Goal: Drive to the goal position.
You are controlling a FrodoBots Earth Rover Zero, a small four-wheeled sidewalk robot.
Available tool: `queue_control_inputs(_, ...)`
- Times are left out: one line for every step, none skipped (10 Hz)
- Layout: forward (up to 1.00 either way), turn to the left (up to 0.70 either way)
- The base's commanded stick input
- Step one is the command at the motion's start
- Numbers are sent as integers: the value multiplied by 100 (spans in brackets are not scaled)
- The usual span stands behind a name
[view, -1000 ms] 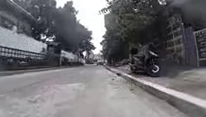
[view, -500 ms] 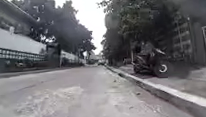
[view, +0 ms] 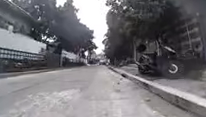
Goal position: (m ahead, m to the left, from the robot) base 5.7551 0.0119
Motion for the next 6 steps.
queue_control_inputs(70,0)
queue_control_inputs(70,0)
queue_control_inputs(70,0)
queue_control_inputs(70,0)
queue_control_inputs(70,0)
queue_control_inputs(70,0)
